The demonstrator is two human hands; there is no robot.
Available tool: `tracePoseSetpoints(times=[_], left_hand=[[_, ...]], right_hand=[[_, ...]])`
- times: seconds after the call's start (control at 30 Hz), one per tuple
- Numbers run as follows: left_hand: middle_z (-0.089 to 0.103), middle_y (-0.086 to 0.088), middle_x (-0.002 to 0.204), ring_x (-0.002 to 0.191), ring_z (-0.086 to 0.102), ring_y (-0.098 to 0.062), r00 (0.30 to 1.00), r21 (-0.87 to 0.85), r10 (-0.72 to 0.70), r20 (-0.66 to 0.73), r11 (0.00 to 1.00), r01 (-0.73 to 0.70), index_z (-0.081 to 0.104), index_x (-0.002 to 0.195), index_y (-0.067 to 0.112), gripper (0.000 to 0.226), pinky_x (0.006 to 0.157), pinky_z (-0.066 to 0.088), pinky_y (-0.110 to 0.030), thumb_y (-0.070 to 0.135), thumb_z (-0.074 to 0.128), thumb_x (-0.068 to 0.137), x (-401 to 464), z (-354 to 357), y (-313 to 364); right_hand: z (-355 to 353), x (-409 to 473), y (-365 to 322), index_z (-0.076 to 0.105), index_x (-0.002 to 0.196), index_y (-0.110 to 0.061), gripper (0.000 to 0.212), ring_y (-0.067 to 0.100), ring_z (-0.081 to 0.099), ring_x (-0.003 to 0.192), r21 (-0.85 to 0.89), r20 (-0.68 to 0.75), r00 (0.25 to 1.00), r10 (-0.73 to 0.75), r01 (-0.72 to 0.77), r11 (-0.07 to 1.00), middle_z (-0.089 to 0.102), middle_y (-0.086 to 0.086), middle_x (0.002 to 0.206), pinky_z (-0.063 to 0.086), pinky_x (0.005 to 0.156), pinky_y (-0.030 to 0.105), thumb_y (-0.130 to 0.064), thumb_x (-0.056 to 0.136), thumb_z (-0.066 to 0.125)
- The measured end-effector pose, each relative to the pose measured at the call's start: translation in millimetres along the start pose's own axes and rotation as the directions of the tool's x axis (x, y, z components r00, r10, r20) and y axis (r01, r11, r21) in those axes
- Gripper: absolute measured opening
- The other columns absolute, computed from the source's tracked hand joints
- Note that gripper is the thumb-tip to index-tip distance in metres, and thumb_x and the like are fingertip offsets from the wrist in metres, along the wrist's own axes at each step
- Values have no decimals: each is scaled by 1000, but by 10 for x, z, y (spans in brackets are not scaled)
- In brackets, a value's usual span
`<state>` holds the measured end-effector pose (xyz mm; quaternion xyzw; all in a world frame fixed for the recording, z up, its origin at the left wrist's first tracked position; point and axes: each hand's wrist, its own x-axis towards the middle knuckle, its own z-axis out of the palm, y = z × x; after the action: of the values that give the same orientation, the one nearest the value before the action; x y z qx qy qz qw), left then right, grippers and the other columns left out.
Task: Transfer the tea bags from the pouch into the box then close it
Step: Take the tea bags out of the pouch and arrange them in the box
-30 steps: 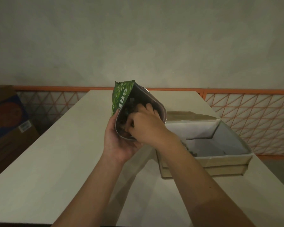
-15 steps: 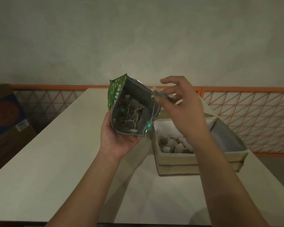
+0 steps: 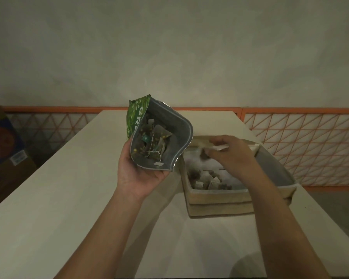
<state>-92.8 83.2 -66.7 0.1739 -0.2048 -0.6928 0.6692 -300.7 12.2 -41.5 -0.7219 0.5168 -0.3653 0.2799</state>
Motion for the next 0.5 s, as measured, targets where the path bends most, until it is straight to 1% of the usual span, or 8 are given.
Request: tracePoseSetpoints(times=[0.07, 0.1, 0.17, 0.23, 0.3, 0.4, 0.43, 0.5], left_hand=[[66, -12, 129, 106, 66, -30, 1000, 8, -2, 9, 1000, 1, 77, 113, 16, 52, 73, 60, -35, 52, 62, 79, -1, -8, -1], [66, -12, 129, 106, 66, -30, 1000, 10, -4, 11, 1000, 4, 77, 113, 16, 52, 73, 60, -35, 51, 63, 78, -1, -10, -2], [66, -12, 128, 106, 66, -30, 1000, 13, -10, 3, 1000, 10, 77, 113, 15, 52, 73, 60, -35, 52, 62, 79, 0, -14, -2], [65, -12, 129, 108, 65, -30, 1000, 23, -17, -2, 1000, 17, 76, 114, 15, 53, 75, 60, -35, 52, 60, 81, 5, -21, 9], [65, -13, 131, 109, 65, -30, 1000, 32, -23, -12, 999, 24, 76, 116, 14, 53, 77, 60, -35, 53, 58, 84, 4, -21, 20], [70, -14, 121, 98, 71, -31, 998, 39, -26, -56, 999, 28, 79, 107, 12, 54, 75, 61, -36, 54, 53, 86, 4, -37, 28], [71, -14, 119, 95, 72, -31, 997, 38, -30, -67, 999, 32, 80, 105, 12, 54, 75, 61, -36, 54, 52, 87, -5, -32, 36], [71, -14, 117, 94, 72, -31, 995, 53, -41, -92, 998, 46, 80, 103, 12, 52, 75, 60, -36, 54, 54, 86, -13, -41, 60]], right_hand=[[37, -28, 1, 62, 125, -20, 37, 10, 54, 105, -16, -22, 1000, -19, 18, 1000, 57, -10, 118, 54, 89, 39, -28, 90, 68], [51, -40, -22, 63, 124, -21, 34, 10, 52, 108, -13, -70, 996, -48, 48, 999, 56, -10, 117, 53, 90, 38, -29, 91, 66], [76, -59, -113, 64, 120, -23, 29, 12, 55, 110, 29, -177, 976, -130, 137, 990, 57, -7, 118, 48, 86, 24, -33, 93, 62], [126, -84, -263, 61, 122, -27, 32, 9, 56, 107, 123, -215, 956, -201, 230, 965, 58, -9, 117, 44, 81, 15, -40, 93, 59], [209, -79, -404, 55, 131, -30, 42, 6, 54, 109, 155, -187, 943, -274, 303, 940, 56, -12, 120, 45, 84, 16, -45, 92, 59], [359, 16, -561, 47, 141, -34, 52, 10, 51, 117, 76, -109, 914, -392, 401, 913, 55, -10, 129, 45, 94, 24, -45, 93, 60], [407, 65, -613, 49, 141, -33, 49, 10, 52, 117, 64, -94, 903, -418, 425, 903, 57, -8, 130, 44, 94, 24, -43, 94, 59], [508, 141, -722, 59, 133, -24, 37, 7, 56, 104, 84, -104, 893, -438, 447, 891, 65, -3, 120, 44, 85, 19, -35, 99, 54]])
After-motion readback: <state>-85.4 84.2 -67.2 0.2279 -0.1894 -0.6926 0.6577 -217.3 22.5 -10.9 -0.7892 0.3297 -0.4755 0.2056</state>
